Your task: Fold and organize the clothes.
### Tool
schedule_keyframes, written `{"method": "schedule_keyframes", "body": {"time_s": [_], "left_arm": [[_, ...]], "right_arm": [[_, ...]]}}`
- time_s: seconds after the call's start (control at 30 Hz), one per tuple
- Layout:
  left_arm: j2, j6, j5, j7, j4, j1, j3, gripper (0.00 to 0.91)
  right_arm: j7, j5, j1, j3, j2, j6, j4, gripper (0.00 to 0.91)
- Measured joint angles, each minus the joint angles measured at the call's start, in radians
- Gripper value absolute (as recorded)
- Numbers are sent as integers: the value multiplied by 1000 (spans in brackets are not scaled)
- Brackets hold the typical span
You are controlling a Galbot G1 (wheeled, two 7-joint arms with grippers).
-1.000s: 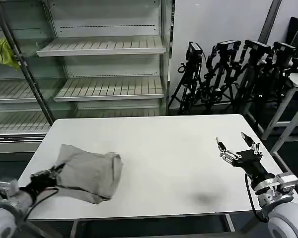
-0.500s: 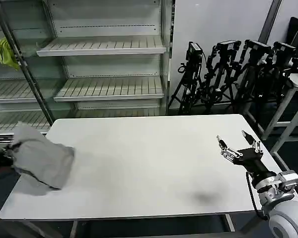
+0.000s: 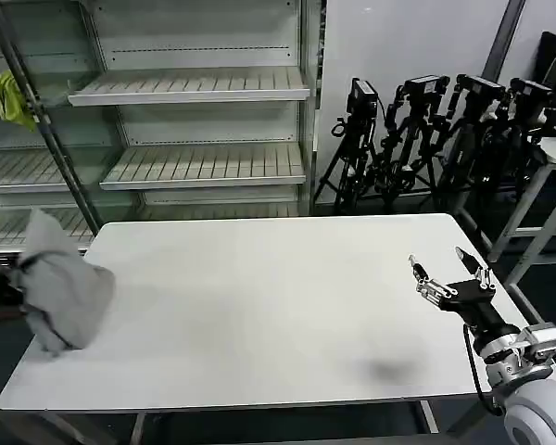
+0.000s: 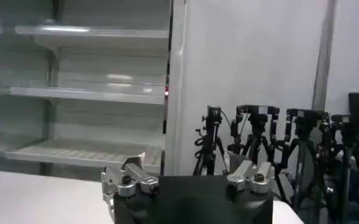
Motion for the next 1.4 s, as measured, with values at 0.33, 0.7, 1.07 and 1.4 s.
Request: {"method": "schedule_keyframes", "body": {"time_s": [0.33, 0.7, 1.07, 1.4], "left_arm": [[-132, -1, 129, 0, -27, -103, 357, 50], [-186, 2, 134, -13, -69, -190, 529, 50], [-231, 2, 56, -47, -65, -284, 643, 50], [-276, 2, 32, -64, -17, -385, 770, 50]], "right_arm": [[6, -2, -47, 47, 6, -7, 23, 907], [6, -21, -72, 54, 26, -7, 23, 907], [7, -46, -88, 34, 36, -7, 14, 907], [10, -98, -86, -17, 54, -5, -3, 907]]}}
